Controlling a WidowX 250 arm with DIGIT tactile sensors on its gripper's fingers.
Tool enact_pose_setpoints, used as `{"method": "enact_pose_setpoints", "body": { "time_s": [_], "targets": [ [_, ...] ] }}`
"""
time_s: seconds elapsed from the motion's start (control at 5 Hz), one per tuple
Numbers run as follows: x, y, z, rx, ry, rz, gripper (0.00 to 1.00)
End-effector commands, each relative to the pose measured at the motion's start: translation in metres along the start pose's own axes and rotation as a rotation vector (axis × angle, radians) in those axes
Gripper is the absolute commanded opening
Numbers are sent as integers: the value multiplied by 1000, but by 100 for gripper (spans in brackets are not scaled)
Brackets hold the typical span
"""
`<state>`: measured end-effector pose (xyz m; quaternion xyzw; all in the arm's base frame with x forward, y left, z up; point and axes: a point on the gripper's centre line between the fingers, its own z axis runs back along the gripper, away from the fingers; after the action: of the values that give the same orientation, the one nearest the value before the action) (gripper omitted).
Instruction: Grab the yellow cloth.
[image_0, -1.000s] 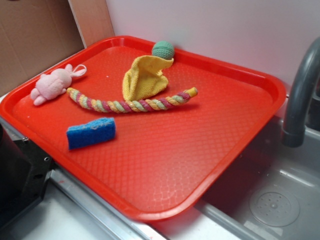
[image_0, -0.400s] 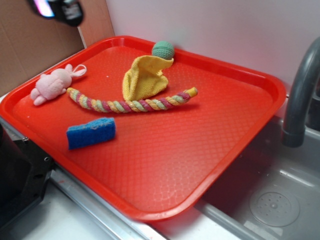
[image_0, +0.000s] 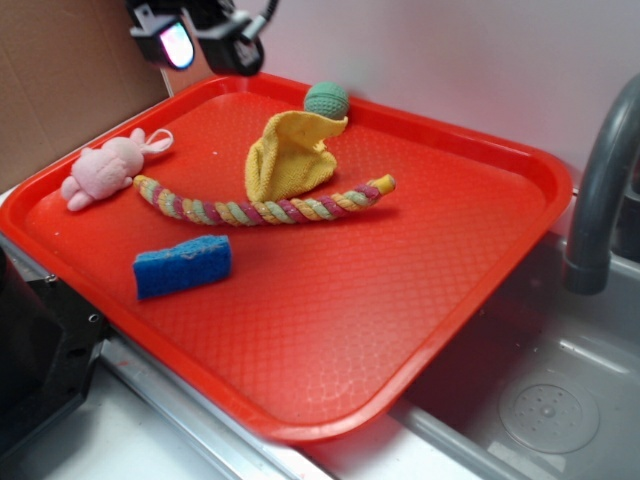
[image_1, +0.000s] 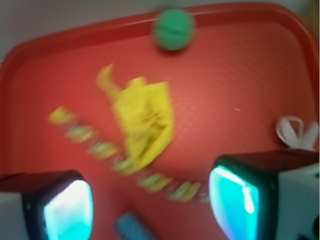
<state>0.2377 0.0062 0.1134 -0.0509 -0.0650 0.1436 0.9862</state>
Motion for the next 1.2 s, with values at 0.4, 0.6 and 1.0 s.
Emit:
{"method": "enact_pose_setpoints", "body": {
  "time_s": [0.4,0.6,1.0],
  "targets": [
    [32,-16,-89,55,152,-29,0],
    [5,-4,-65,105,128,-73,0],
    [-5,-13,22,156,119,-295,0]
  ]
}}
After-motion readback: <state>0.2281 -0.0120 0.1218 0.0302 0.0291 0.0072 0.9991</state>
